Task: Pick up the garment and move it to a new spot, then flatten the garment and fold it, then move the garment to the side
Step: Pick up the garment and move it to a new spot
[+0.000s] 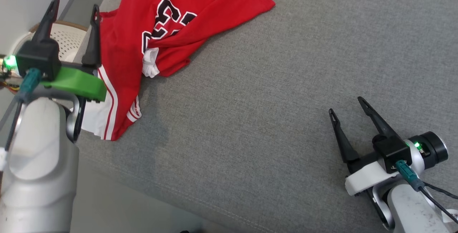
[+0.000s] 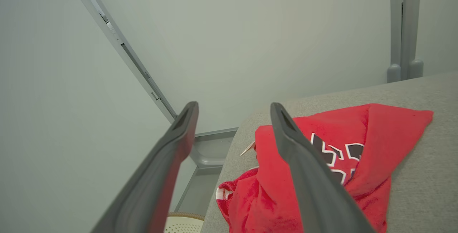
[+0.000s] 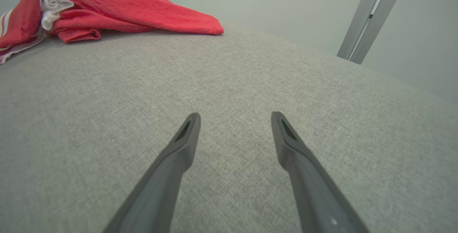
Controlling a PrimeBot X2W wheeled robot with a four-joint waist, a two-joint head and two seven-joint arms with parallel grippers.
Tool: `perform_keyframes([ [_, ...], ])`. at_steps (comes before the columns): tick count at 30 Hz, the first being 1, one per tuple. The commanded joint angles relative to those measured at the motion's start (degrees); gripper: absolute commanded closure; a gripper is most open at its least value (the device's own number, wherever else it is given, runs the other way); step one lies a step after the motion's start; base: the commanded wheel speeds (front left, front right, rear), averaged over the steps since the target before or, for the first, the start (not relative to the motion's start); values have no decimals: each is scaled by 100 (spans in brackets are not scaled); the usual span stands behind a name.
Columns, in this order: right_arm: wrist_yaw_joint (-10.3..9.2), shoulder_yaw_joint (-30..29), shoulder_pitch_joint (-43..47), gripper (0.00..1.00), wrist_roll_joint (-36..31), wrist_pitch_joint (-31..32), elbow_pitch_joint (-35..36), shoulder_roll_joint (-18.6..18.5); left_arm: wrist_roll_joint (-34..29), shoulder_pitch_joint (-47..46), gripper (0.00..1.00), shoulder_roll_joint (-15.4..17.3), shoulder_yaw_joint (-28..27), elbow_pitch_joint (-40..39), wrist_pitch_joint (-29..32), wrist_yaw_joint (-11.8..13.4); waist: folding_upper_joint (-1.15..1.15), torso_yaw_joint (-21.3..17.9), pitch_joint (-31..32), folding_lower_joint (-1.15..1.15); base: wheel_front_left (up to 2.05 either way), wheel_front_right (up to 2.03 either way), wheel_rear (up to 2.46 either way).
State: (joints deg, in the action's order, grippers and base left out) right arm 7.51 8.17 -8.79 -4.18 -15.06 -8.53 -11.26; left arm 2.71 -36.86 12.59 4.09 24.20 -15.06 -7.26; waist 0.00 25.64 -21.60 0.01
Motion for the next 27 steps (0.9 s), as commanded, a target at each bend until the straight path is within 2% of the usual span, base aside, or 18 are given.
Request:
perform_keyframes([
  [1, -4, -34, -87, 0, -31, -18, 57, -62, 94, -332, 0, 64, 96, 339, 90, -19, 0, 1, -514, -1, 0, 0, 0],
  [6, -6, -120, -88, 0, -29, -6, 103, -180, 1194, -1336, 0, 218, 865, 1453, 922, -15, 0, -146, -658, -1, 0, 0, 0],
  [11, -7, -194, -139, 0, -11, -3, 181, -247, 2496, -1861, 0, 575, 1642, 1963, 1957, -16, 0, -284, -849, -1, 0, 0, 0],
  [15, -8, -197, -177, 0, -7, 3, 230, -254, 3017, -2087, 0, 829, 2131, 2259, 2508, -16, 0, -383, -1013, -1, 0, 0, 0],
  [19, -12, -211, -188, 0, -19, 24, 278, -254, 3533, -2187, 0, 928, 2442, 2379, 2687, -17, 0, -446, -1144, -1, 0, 0, 0],
  [24, -12, -254, -201, 0, -10, 32, 250, -263, 3892, -2208, 0, 1009, 2851, 2461, 2524, -17, 0, -484, -1222, -1, 0, 0, 0],
  [25, -13, -271, -204, 0, -9, 34, 247, -260, 3923, -2217, 76, 1039, 2939, 2468, 2452, -17, 0, -492, -1221, -1, 0, 0, 0],
  [26, -13, -277, -207, 0, -7, 36, 243, -256, 3966, -2224, 100, 1063, 3032, 2461, 2389, -17, 0, -498, -1215, -1, 0, 0, 0],
  [27, -13, -283, -208, 0, -5, 36, 236, -252, 4032, -2236, 100, 1092, 3121, 2449, 2284, -17, 0, -504, -1202, -1, 0, 0, 0],
])
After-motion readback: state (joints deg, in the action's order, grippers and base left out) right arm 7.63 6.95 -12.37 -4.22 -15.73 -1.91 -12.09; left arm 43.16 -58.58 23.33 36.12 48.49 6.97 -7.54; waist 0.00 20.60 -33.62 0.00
